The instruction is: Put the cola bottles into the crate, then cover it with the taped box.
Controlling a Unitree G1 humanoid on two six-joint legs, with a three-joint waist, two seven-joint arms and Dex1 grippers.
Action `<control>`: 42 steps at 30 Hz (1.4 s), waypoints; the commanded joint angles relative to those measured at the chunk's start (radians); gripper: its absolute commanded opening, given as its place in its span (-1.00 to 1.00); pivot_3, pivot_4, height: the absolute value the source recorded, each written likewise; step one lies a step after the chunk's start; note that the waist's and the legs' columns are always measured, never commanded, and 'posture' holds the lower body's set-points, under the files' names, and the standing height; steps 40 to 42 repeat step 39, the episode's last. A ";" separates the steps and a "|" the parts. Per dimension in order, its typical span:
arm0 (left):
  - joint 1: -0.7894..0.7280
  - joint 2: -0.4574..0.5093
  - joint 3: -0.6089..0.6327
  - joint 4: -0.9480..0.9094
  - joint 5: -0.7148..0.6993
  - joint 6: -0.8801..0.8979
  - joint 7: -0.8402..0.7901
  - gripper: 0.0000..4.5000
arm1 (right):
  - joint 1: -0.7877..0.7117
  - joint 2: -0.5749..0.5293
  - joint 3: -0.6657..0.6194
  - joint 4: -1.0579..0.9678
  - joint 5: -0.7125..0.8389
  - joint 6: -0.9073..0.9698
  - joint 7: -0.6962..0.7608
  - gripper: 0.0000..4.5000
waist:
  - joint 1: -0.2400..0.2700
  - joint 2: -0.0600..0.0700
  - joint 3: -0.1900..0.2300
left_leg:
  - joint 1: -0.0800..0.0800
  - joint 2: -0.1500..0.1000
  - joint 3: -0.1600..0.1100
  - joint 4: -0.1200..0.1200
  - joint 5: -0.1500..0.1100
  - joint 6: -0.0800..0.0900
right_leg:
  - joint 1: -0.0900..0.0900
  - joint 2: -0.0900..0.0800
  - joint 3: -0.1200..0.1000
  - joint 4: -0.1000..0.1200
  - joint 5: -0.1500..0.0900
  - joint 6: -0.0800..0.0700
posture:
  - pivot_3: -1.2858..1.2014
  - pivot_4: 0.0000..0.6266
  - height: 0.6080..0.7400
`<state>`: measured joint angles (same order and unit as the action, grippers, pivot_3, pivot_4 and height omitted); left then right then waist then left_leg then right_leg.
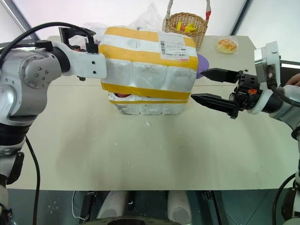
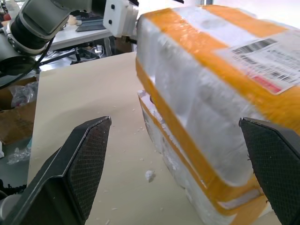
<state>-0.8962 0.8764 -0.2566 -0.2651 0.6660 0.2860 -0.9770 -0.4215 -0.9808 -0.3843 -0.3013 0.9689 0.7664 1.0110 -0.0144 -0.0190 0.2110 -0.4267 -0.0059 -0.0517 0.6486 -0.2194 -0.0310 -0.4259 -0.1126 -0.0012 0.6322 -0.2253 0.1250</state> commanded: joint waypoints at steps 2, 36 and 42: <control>0.024 0.038 0.077 -0.073 -0.033 0.032 -0.053 0.98 | -0.029 0.004 -0.004 0.003 -0.002 -0.023 0.010 1.00 | -0.002 0.000 0.000 | 0.000 0.000 0.000 0.000 0.000 0.000 | 0.000 0.000 0.000 0.000 0.000 0.000 | 0.03 -0.52 0.96; 0.387 0.187 0.667 0.265 -1.205 0.663 -0.528 0.98 | 0.043 -0.048 0.026 0.182 -0.239 -0.130 0.124 1.00 | -0.006 0.001 0.000 | 0.001 0.001 -0.001 0.000 0.000 0.000 | 0.001 0.001 0.000 0.000 0.000 -0.001 | 0.03 -0.52 0.96; 0.405 0.185 0.654 0.254 -1.230 0.636 -0.498 0.98 | 0.035 -0.049 0.044 0.200 -0.259 -0.141 0.142 1.00 | -0.002 0.001 0.000 | 0.001 0.001 -0.001 0.000 0.000 0.000 | 0.001 0.001 0.000 0.000 0.000 -0.001 | 0.03 -0.52 0.96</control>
